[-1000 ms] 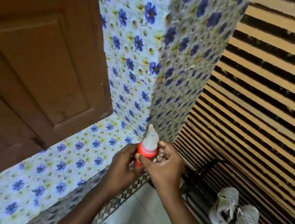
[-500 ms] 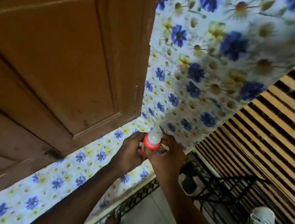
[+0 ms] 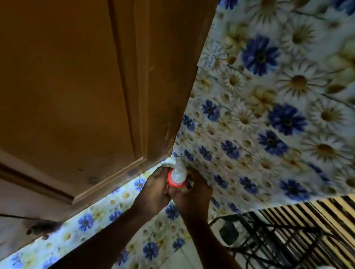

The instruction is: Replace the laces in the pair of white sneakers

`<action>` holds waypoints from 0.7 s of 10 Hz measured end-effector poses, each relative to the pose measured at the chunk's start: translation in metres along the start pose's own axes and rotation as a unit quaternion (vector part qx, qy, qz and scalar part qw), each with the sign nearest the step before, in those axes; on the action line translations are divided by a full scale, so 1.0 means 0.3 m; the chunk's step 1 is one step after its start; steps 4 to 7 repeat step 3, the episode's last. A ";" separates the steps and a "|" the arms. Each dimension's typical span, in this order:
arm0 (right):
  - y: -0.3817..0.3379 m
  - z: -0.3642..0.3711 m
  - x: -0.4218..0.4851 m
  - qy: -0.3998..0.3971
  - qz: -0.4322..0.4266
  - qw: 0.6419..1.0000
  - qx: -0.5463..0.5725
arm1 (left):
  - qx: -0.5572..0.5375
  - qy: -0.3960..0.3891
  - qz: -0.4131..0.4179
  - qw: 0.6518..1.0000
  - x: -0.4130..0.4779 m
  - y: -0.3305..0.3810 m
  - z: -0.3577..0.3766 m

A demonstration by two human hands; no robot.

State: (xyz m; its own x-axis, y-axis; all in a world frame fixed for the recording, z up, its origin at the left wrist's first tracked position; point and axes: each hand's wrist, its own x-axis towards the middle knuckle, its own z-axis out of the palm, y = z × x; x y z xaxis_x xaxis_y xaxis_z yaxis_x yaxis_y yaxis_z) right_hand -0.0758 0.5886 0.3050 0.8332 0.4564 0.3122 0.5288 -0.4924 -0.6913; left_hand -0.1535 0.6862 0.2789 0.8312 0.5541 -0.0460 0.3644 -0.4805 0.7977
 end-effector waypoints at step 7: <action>0.038 0.034 -0.008 -0.066 0.033 0.995 0.066 | -0.011 -0.004 -0.032 0.999 -0.009 -0.052 0.030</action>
